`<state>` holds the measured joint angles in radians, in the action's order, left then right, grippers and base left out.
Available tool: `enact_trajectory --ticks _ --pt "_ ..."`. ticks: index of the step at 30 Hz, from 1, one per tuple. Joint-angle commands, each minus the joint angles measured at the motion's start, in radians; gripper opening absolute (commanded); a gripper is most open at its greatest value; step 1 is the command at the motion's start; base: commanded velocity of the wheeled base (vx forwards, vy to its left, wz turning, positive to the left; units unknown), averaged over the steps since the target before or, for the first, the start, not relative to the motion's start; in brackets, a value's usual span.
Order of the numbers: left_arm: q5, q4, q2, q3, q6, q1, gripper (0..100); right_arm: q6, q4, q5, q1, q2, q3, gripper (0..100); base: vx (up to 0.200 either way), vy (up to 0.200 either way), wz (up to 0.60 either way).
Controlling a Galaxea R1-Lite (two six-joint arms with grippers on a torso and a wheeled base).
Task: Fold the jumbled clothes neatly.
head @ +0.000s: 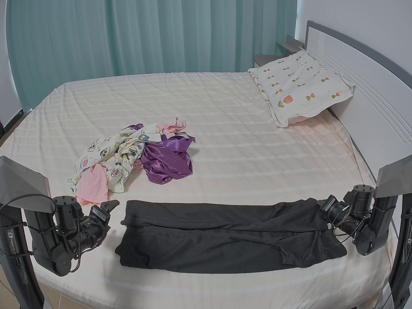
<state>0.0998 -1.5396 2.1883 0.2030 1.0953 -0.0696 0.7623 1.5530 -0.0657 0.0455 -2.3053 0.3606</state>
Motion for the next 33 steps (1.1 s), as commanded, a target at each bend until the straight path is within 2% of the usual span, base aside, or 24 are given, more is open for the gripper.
enact_trajectory --ticks 1,3,4,12,16,19,25,27,31,33 --pt "0.000 -0.001 0.007 0.000 0.000 -0.003 100 0.000 0.012 -0.002 -0.003 0.004 -0.002 0 0.000 0.000 0.00" --pt "0.000 -0.001 0.007 0.000 -0.002 -0.004 100 0.000 0.012 -0.002 0.005 -0.002 -0.002 0 0.000 0.000 0.00" --pt "0.000 -0.001 0.007 0.000 -0.002 -0.004 100 0.000 0.012 -0.002 0.007 -0.003 -0.002 100 0.000 0.000 0.00" --pt "-0.002 -0.001 0.005 -0.002 -0.005 -0.009 100 0.005 0.013 0.017 0.017 0.046 -0.020 100 0.000 0.000 0.00" --pt "0.000 -0.001 0.005 -0.004 -0.006 -0.010 100 0.060 0.012 0.030 0.022 0.087 -0.035 100 0.000 0.000 0.00" --pt "0.000 -0.001 0.007 -0.004 -0.005 -0.015 100 0.068 0.012 0.032 0.036 0.101 -0.052 100 0.000 0.000 0.00" --pt "0.000 -0.001 0.007 -0.017 -0.006 -0.036 100 0.068 0.012 0.032 0.051 0.118 -0.081 100 -0.200 0.000 0.00" --pt "0.000 -0.001 0.008 -0.027 -0.008 -0.055 100 0.069 0.012 0.032 0.053 0.121 -0.083 100 0.000 0.000 0.00" --pt "0.011 -0.001 0.021 -0.040 -0.052 -0.090 100 0.069 0.012 0.032 0.054 0.119 -0.089 100 0.000 0.000 0.00" --pt "0.037 -0.002 0.051 -0.043 -0.132 -0.096 100 0.069 0.012 0.032 0.057 0.121 -0.094 100 0.000 0.000 0.00"
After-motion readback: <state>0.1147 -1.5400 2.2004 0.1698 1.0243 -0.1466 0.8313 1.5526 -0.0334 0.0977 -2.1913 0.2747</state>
